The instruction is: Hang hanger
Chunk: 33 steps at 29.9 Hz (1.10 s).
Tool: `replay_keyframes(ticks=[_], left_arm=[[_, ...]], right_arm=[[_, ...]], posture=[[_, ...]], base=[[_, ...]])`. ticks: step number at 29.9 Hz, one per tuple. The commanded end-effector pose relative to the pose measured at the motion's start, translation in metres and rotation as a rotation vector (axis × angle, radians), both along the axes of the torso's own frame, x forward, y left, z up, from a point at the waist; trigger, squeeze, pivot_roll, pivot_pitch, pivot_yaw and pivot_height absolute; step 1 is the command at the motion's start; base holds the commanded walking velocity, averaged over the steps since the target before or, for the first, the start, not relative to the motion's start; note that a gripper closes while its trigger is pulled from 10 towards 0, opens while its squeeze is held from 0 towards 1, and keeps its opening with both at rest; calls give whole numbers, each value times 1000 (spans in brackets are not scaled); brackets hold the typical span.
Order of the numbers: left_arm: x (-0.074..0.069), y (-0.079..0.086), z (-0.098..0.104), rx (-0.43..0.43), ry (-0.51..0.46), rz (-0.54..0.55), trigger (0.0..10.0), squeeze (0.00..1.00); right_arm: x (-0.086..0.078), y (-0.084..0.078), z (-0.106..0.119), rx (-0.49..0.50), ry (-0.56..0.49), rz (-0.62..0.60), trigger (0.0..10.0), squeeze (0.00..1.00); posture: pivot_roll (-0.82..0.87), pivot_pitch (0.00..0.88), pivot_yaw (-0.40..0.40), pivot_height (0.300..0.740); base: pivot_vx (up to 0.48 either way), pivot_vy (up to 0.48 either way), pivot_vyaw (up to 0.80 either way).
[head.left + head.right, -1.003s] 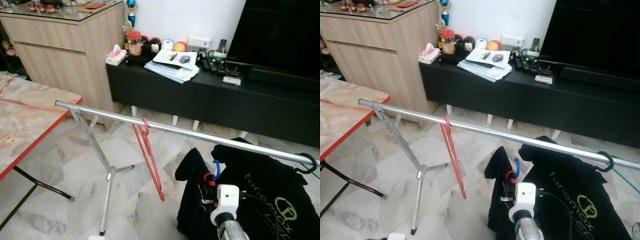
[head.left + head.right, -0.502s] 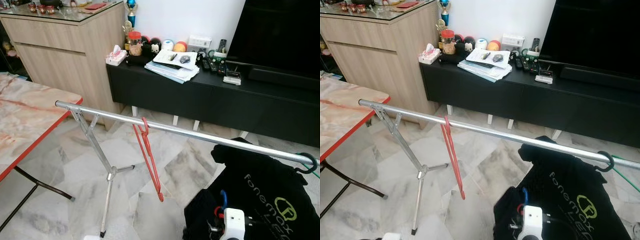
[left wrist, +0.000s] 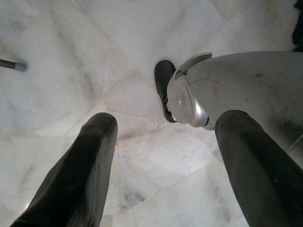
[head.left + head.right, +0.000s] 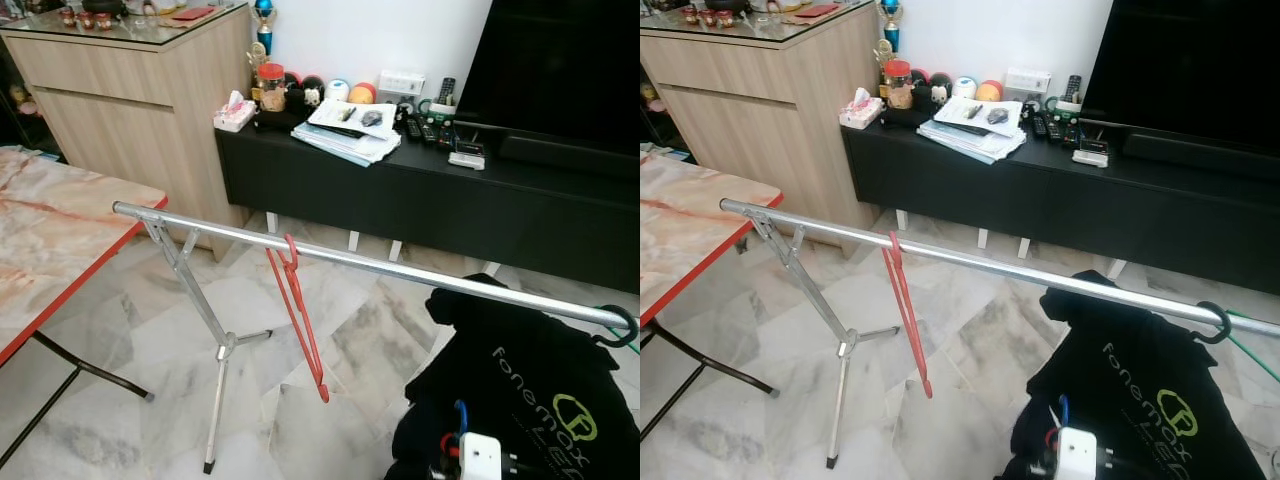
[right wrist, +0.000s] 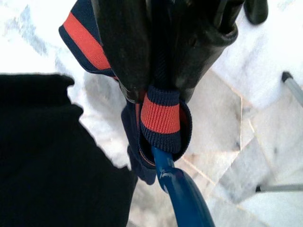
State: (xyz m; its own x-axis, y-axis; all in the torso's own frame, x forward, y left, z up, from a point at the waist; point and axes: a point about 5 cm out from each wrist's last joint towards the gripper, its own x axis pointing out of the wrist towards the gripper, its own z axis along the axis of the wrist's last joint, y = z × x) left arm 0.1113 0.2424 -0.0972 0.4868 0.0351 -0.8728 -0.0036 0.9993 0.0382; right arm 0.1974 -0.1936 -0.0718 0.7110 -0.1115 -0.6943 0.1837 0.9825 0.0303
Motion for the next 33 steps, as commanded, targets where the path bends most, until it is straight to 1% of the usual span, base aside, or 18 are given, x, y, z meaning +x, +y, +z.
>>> replay_keyframes(ticks=[1, 3, 4, 6, 7, 8, 9, 14, 17, 18, 22, 23, 25, 27, 28, 30, 33], left_arm=[[-9, 5, -1, 1, 22, 18, 10000, 0], [-15, 5, -2, 0, 28, 18, 10000, 0], [-15, 5, -2, 0, 28, 18, 10000, 0], [-24, 3, -5, -4, 39, 17, 10000, 0], [-24, 3, -5, -4, 39, 17, 10000, 0], [-33, 0, -7, -6, 52, 16, 10000, 0], [-33, 0, -7, -6, 52, 16, 10000, 0], [-43, -5, -10, -8, 73, 14, 10000, 0], [-49, -3, -11, -5, 88, 20, 10000, 0], [-49, -3, -11, -5, 88, 20, 10000, 0], [-63, 2, -11, 3, 114, 27, 10000, 0], [-69, 3, -11, 4, 123, 28, 10000, 0], [-74, 4, -11, 5, 131, 30, 10000, 0], [-60, -2, -12, -2, 106, 21, 10000, 0], [-54, -4, -12, -4, 96, 18, 10000, 0], [-50, -6, -11, -6, 88, 16, 10000, 0], [-48, -7, -12, -5, 87, 15, 10000, 0]], right_arm=[[-6, 0, -4, 10, 26, -14, 10000, 0], [-9, -1, -5, 12, 37, -22, 10000, 0], [-9, -1, -5, 12, 37, -22, 10000, 0], [-11, -3, -6, 15, 46, -42, 10000, 0], [-11, -3, -6, 15, 46, -42, 10000, 0], [-13, -4, -7, 21, 52, -60, 10000, 0], [-13, -4, -7, 21, 52, -60, 10000, 0], [-15, -3, -9, 29, 65, -77, 10000, 0], [-16, -3, -9, 36, 68, -92, 10000, 0], [-16, -3, -9, 36, 68, -92, 10000, 0], [-17, -4, -10, 42, 74, -102, 10000, 0], [-18, -5, -10, 42, 77, -105, 10000, 0], [-19, -6, -10, 50, 82, -115, 10000, 0], [-20, -8, -11, 46, 86, -112, 10000, 0], [-20, -8, -10, 41, 85, -109, 10000, 0], [-20, -9, -10, 39, 84, -107, 10000, 0], [-18, -8, -9, 42, 76, -107, 10000, 0]], posture=[[-88, 101, 15, 740], [-89, 100, 17, 740], [-89, 100, 17, 740], [-90, 102, 21, 740], [-90, 102, 21, 740], [-91, 101, 24, 740], [-91, 101, 24, 740], [-80, 97, 28, 740], [-80, 93, 27, 740], [-80, 93, 27, 740], [-81, 88, 29, 740], [-81, 88, 29, 740], [-81, 88, 29, 740], [-79, 89, 30, 740], [-78, 90, 30, 740], [-77, 93, 28, 740], [-75, 96, 29, 740]], base=[[0, 0, 0], [0, 0, 0], [0, 0, 0], [0, 0, 0], [0, 0, 0], [0, 0, 0], [0, 0, 0], [0, 0, 0], [0, 0, 0], [0, 0, 0], [0, 0, 0], [0, 0, -563], [0, 0, -800], [0, 0, -800], [-240, 0, 0], [-240, 0, 0], [-245, 0, 0]])
